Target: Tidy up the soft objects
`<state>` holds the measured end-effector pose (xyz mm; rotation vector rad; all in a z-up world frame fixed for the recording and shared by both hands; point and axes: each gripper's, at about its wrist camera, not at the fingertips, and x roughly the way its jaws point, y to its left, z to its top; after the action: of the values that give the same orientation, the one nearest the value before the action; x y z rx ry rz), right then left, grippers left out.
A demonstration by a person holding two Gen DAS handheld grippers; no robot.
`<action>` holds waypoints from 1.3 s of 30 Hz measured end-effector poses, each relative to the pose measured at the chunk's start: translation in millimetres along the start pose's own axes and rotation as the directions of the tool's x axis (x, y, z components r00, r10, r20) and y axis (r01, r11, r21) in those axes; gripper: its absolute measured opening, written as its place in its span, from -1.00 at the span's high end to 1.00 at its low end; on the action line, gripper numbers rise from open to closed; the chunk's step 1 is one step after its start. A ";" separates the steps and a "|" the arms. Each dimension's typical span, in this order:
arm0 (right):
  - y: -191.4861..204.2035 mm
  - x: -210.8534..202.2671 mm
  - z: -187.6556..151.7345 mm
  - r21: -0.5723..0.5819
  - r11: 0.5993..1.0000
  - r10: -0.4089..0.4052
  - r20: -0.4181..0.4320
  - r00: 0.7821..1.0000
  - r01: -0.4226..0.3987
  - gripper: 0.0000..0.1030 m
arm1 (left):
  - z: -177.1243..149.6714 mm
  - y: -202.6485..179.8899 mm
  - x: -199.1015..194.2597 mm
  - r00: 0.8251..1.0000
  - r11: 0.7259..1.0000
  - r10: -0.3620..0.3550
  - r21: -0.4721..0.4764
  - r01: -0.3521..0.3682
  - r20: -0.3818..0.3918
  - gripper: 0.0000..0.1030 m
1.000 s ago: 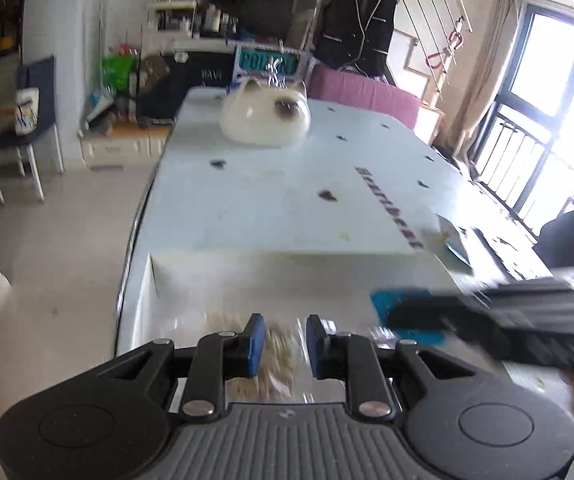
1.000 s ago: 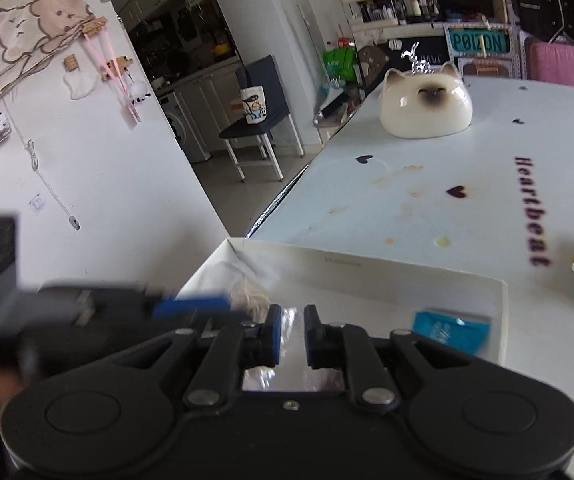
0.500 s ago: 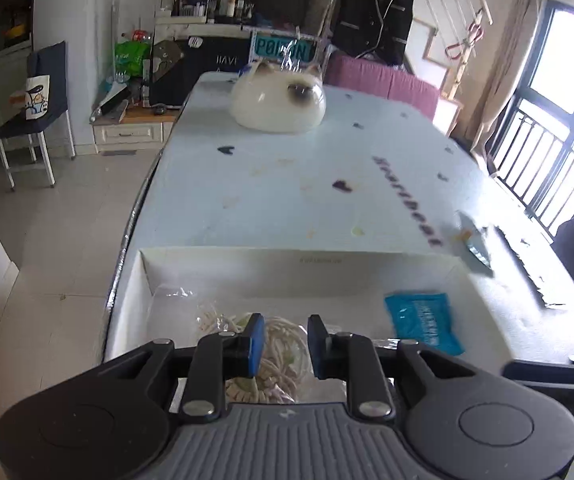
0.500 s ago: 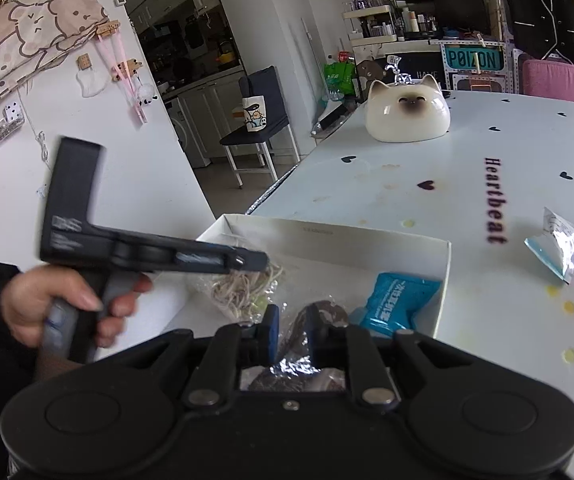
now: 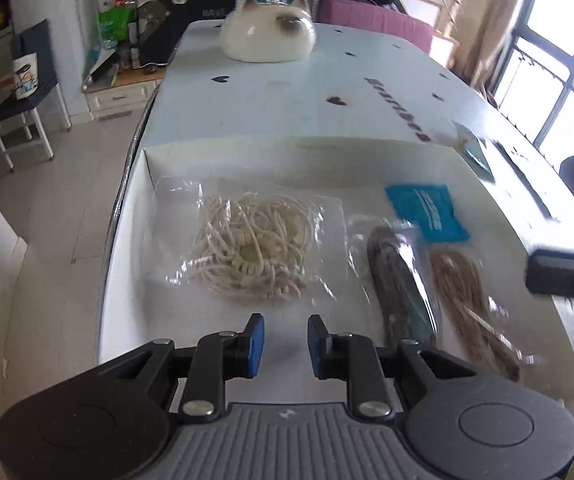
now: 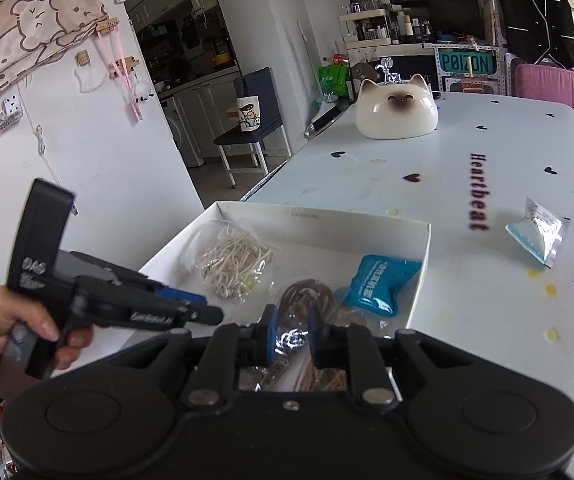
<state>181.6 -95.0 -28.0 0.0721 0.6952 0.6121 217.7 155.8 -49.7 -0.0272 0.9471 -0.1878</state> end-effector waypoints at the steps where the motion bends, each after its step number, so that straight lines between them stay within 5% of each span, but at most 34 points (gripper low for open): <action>1: 1.1 -0.6 -1.2 -0.004 1.000 -0.007 0.000 1.000 0.007 0.65 | 1.9 0.7 2.0 1.000 1.000 -0.004 -0.014 0.004 0.009 0.51; 9: 8.8 -0.9 -8.3 -0.043 0.998 -0.040 -0.005 0.999 0.039 0.61 | 9.7 -0.9 3.3 0.999 0.999 -0.015 -0.046 0.017 0.040 0.50; 15: 15.0 -7.3 -10.0 -0.045 0.998 -0.036 0.011 0.999 0.036 0.56 | -1.9 -10.1 -24.9 0.996 1.000 -0.021 -0.017 0.022 0.087 0.20; 20: 23.5 -16.1 -12.0 -0.058 0.997 -0.041 0.029 0.999 0.043 0.26 | -17.3 -15.9 -49.4 0.988 0.999 -0.027 -0.024 0.031 0.152 -0.48; 25: 27.1 -28.1 -14.3 -0.060 0.996 -0.058 0.049 0.997 0.061 0.01 | -30.3 -24.0 -71.5 0.982 1.000 -0.023 -0.001 0.024 0.189 -0.78; 39: 28.7 -58.8 -29.5 -0.054 0.987 -0.143 0.106 0.984 0.149 -0.48 | -61.2 -28.1 -119.8 0.968 0.999 0.036 -0.026 -0.030 0.249 -1.00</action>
<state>113.4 -107.7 -9.3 -0.0050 0.5766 0.4852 95.8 152.4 13.8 -0.0539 0.6975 -0.1397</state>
